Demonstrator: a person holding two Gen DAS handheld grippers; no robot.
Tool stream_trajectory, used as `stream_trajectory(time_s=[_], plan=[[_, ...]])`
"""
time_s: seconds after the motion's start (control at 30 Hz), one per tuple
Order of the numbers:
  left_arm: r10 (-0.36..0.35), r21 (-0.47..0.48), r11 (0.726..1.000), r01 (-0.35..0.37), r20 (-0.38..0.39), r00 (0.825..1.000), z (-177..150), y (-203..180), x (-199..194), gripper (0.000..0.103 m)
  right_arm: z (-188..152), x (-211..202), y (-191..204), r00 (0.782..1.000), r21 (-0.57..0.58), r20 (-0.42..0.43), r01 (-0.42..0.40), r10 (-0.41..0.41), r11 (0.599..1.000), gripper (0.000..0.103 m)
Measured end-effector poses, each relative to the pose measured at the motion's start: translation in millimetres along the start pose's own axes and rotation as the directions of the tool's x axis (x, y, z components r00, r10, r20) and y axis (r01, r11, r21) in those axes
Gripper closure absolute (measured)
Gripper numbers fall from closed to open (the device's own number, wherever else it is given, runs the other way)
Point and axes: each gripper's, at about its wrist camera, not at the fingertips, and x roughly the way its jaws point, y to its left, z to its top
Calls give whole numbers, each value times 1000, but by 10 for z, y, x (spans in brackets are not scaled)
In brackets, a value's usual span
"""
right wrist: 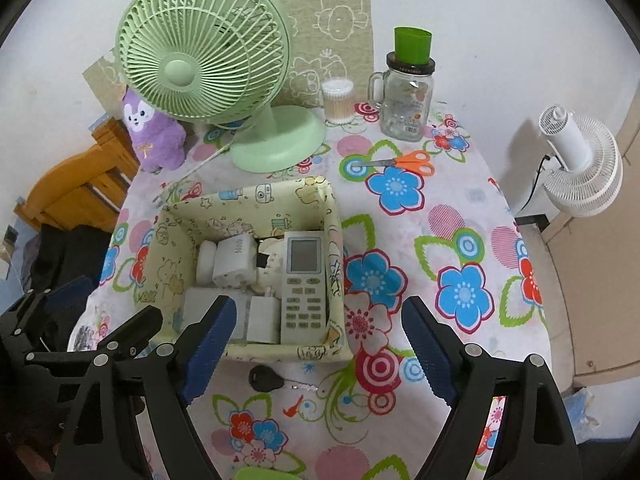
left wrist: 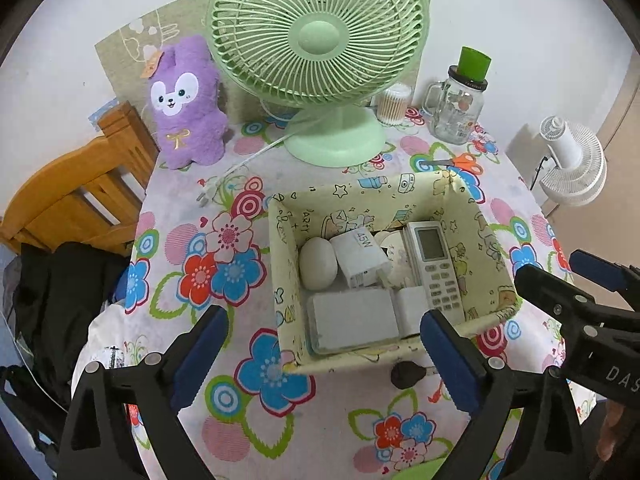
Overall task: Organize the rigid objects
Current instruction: 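Withdraw both tools from the box toward the green sponge and black key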
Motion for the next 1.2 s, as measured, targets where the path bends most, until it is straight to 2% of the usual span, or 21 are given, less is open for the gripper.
stream_trajectory(time_s=[0.13,0.3,0.6,0.77,1.2], plan=[[-7,-7,1000,7,9,1000,-42,8,-80,5,-34,-81,34,1000,-11,14,1,0,1000,9],[-12,-5,1000,12,24,1000,-116,-3,-192,5,-95,-191,76,999,-24,32,-6,7,1000,6],[-38,-36,999,39,31,999,-375,1,-293,5,-303,-330,155,999,-58,47,-15,18,998,5],[-63,-28,998,63,16,998,-504,-22,-298,5,-469,-389,178,998,-38,54,-15,17,999,5],[-75,-39,996,75,12,997,-764,-191,-345,5,-743,-429,39,998,-34,55,4,-2,999,5]])
